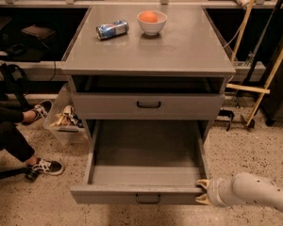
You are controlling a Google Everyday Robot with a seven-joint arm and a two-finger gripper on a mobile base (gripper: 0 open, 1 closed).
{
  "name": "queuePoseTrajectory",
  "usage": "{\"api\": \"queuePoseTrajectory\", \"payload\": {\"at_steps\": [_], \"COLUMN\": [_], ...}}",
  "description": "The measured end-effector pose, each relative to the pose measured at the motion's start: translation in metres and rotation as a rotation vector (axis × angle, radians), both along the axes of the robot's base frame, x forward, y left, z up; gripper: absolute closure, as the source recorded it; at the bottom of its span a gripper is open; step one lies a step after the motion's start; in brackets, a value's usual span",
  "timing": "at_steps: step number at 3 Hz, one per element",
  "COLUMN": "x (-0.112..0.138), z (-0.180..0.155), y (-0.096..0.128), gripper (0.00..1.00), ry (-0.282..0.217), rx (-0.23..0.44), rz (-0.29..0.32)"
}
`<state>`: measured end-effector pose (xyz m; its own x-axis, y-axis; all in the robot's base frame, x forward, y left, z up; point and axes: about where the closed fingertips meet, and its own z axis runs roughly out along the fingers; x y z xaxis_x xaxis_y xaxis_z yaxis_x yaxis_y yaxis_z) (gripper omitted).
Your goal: Open middle drawer
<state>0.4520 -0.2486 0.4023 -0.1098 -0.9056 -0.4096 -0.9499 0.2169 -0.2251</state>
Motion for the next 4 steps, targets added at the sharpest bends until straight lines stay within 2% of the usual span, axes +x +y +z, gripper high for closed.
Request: {"api": "queuePoseTrajectory", "payload": {"at_steps": [3,4], "x": [0.0000,0.0000], "z": [-0.0001,-0.0001], "y": [0.0001,0.0001], "gripper": [0.12,0.00], "ry": [0.000,0.000], "rx": [0.000,0.000], "rz": [0.000,0.000]}}
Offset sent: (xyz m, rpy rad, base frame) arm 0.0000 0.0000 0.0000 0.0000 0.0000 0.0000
